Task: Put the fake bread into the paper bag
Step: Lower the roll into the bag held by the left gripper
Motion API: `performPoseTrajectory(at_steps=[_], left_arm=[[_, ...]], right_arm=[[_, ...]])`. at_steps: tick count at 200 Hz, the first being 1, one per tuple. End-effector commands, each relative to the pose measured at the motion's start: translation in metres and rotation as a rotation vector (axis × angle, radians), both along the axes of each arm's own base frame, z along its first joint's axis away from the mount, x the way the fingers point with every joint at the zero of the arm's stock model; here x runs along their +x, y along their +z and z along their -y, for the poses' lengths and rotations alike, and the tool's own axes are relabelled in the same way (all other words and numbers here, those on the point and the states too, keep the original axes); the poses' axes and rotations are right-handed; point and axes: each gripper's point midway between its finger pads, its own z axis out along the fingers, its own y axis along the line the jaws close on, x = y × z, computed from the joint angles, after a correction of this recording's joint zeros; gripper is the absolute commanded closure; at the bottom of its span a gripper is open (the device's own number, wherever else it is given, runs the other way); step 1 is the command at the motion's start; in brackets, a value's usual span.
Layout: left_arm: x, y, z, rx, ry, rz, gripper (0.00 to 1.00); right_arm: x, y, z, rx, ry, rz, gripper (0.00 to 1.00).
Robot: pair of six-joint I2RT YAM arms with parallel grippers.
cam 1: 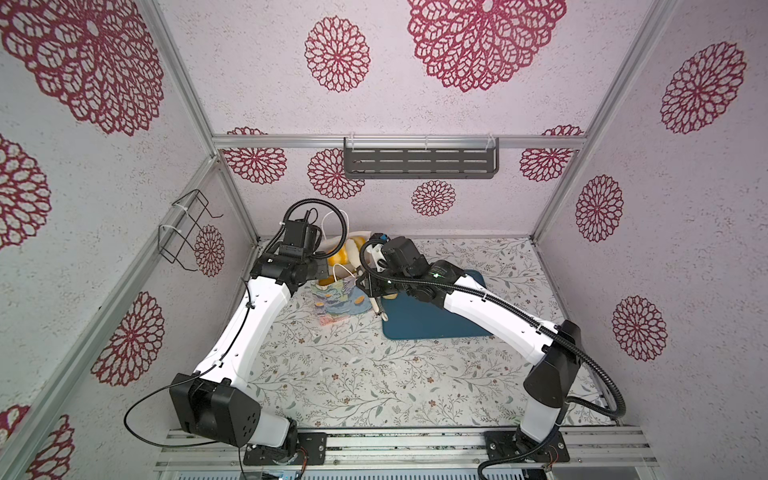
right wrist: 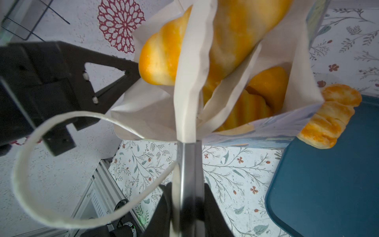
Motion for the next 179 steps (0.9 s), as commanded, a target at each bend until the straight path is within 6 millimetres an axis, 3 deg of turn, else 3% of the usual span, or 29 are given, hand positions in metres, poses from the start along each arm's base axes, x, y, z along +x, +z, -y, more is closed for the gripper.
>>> performPoseTrajectory(at_steps=[1, 84, 179], left_arm=[[-0.005, 0.013, 0.001, -0.001, -0.003, 0.04, 1.0], [-0.005, 0.013, 0.001, -0.002, -0.004, 0.04, 1.0], [-0.005, 0.013, 0.001, -0.002, -0.005, 0.04, 1.0]], right_arm=[[0.001, 0.036, -0.003, 0.048, 0.012, 0.075, 0.95], [0.001, 0.039, -0.001, 0.041, 0.002, 0.063, 0.73], [0.002, 0.049, 0.001, 0.037, -0.011, 0.07, 0.66]])
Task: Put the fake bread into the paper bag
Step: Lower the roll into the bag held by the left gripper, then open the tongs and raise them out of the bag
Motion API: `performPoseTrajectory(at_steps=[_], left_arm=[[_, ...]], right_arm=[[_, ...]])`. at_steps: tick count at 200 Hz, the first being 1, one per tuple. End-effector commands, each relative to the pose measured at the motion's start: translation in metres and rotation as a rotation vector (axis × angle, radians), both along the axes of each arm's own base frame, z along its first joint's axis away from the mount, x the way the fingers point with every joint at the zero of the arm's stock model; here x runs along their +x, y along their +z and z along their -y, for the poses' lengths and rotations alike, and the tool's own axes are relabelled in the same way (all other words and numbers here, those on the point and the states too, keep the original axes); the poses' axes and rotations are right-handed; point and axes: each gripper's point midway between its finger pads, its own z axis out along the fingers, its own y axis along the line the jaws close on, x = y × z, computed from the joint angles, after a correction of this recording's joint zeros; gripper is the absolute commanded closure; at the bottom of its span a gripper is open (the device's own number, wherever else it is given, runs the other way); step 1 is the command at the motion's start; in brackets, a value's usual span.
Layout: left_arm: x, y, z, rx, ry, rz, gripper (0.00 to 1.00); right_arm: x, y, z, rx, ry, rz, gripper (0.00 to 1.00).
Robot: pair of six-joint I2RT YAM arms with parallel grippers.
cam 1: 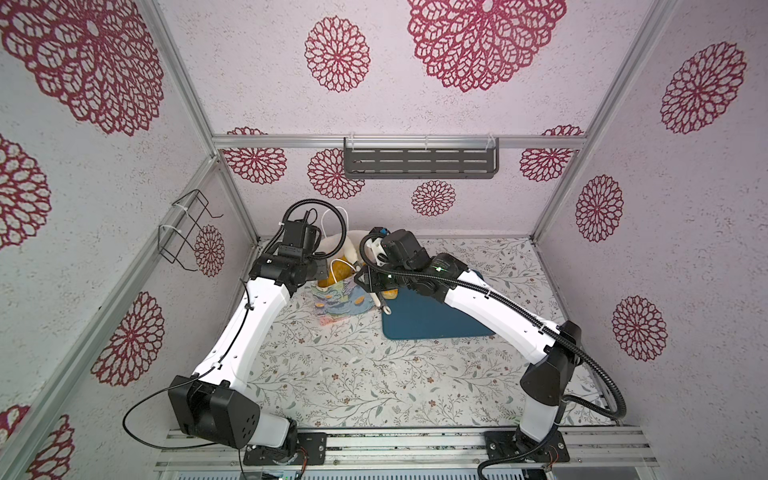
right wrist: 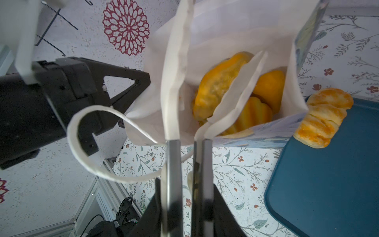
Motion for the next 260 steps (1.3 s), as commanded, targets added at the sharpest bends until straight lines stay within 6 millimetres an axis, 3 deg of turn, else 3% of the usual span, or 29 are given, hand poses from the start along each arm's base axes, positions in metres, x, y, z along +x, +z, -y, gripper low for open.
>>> performPoseTrajectory(at_steps=[1, 68, 107, 260], left_arm=[[-0.002, 0.012, 0.002, -0.003, -0.004, 0.041, 1.0], [-0.002, 0.011, 0.0, 0.007, 0.002, 0.038, 1.0], [-0.002, 0.013, -0.001, 0.01, 0.004, 0.042, 1.0], [-0.003, 0.013, 0.001, 0.007, -0.002, 0.042, 1.0]], right_arm=[[0.003, 0.027, 0.0, 0.035, -0.009, 0.066, 0.66], [0.002, 0.053, 0.006, 0.083, -0.015, 0.115, 0.66], [0.003, 0.064, 0.021, 0.068, -0.04, 0.149, 0.66], [0.016, 0.068, 0.096, 0.01, -0.202, 0.184, 0.63]])
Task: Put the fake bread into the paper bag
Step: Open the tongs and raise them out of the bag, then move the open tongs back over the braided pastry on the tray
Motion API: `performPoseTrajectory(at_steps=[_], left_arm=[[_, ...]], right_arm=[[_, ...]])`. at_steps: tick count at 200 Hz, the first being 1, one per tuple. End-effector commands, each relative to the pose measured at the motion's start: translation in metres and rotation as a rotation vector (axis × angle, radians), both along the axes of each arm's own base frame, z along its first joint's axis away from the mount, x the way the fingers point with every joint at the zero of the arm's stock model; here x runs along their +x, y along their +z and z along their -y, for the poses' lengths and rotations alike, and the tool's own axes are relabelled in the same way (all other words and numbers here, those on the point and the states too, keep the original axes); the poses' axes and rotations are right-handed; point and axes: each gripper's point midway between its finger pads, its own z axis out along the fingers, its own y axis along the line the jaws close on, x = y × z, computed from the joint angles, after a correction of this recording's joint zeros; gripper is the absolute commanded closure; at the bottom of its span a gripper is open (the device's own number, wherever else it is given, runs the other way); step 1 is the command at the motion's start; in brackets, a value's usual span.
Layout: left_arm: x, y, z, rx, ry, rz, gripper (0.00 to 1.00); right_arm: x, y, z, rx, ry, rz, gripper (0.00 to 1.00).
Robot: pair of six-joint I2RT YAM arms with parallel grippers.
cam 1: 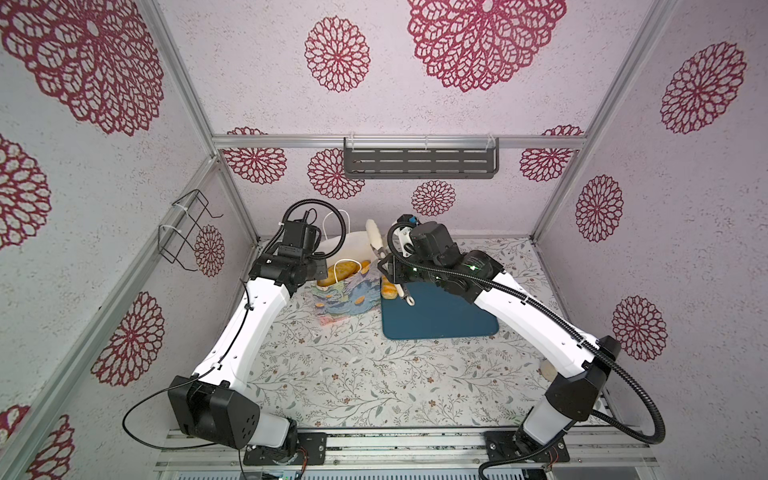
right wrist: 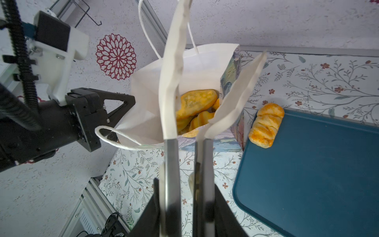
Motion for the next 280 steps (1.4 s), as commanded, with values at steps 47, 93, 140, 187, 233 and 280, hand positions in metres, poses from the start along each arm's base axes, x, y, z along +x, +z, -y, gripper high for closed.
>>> performPoseTrajectory(at_steps=[47, 93, 140, 187, 233, 280], left_arm=[[-0.002, 0.012, 0.004, -0.008, -0.016, 0.039, 1.0], [-0.003, 0.013, 0.003, -0.006, -0.014, 0.043, 1.0], [-0.004, 0.017, 0.0, 0.003, 0.0, 0.059, 1.0], [-0.004, 0.018, -0.002, 0.007, 0.008, 0.066, 1.0], [-0.004, 0.018, -0.003, 0.012, 0.012, 0.061, 1.0], [-0.004, 0.018, -0.005, 0.017, 0.016, 0.063, 1.0]], right_arm=[[0.008, 0.008, 0.053, -0.074, -0.117, 0.045, 0.61], [0.012, -0.032, 0.072, -0.218, -0.14, -0.056, 0.61], [0.013, -0.065, 0.079, -0.348, -0.103, -0.133, 0.61], [0.017, -0.09, 0.078, -0.439, -0.077, -0.177, 0.58], [0.024, -0.109, 0.068, -0.477, -0.04, -0.214, 0.56], [0.033, -0.124, 0.057, -0.504, -0.015, -0.245, 0.55]])
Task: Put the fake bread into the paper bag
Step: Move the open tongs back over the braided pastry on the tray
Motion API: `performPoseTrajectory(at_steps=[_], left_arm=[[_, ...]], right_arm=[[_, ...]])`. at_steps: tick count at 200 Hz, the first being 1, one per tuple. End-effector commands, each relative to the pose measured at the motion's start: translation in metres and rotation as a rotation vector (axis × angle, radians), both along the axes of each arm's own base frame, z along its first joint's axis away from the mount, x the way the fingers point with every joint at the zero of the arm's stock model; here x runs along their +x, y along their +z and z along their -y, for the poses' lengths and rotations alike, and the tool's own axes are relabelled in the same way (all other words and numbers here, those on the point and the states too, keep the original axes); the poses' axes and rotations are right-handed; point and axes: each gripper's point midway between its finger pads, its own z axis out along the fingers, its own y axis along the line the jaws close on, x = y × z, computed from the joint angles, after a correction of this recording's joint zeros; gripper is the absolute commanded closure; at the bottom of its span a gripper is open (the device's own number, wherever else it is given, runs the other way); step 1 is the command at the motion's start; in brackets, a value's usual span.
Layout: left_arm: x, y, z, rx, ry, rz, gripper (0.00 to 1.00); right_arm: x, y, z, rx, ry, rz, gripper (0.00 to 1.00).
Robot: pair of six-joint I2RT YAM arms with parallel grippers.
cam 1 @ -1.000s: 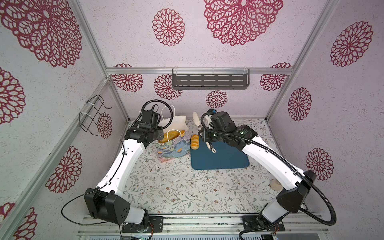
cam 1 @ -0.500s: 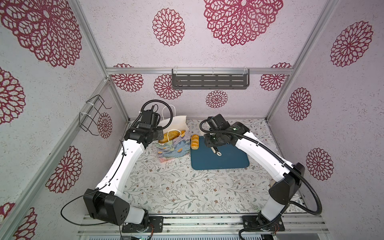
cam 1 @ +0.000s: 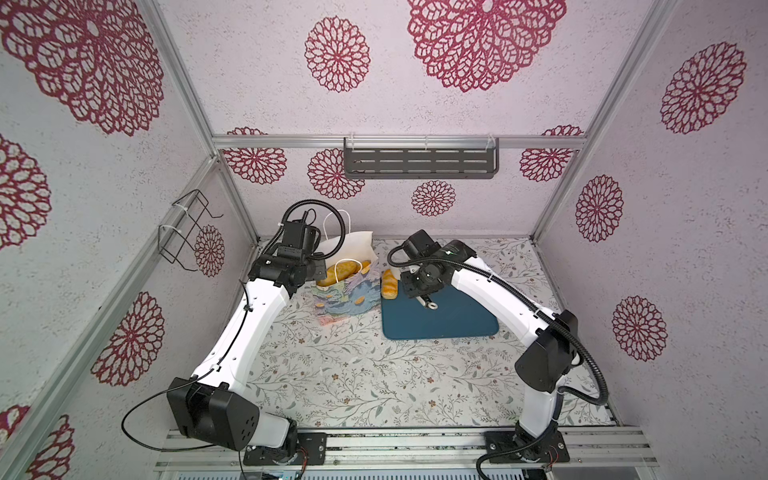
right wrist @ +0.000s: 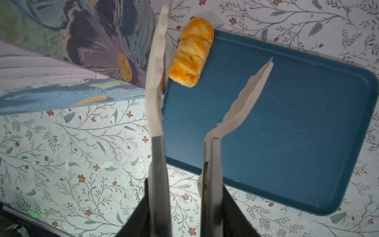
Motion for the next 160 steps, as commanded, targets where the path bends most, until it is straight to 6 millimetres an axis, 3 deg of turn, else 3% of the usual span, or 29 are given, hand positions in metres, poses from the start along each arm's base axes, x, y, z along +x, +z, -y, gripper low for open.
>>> performPoseTrajectory(at_steps=[1, 90, 160], left_arm=[[-0.003, 0.017, 0.0, 0.002, 0.0, 0.057, 1.0], [-0.003, 0.018, -0.002, 0.007, 0.007, 0.061, 1.0], [-0.004, 0.018, -0.001, 0.003, 0.003, 0.06, 1.0]], right_arm=[[0.006, 0.012, -0.003, 0.01, 0.021, 0.019, 0.55], [0.018, -0.023, -0.013, -0.022, 0.042, -0.064, 0.55], [0.024, -0.04, -0.022, 0.011, 0.05, -0.107, 0.55]])
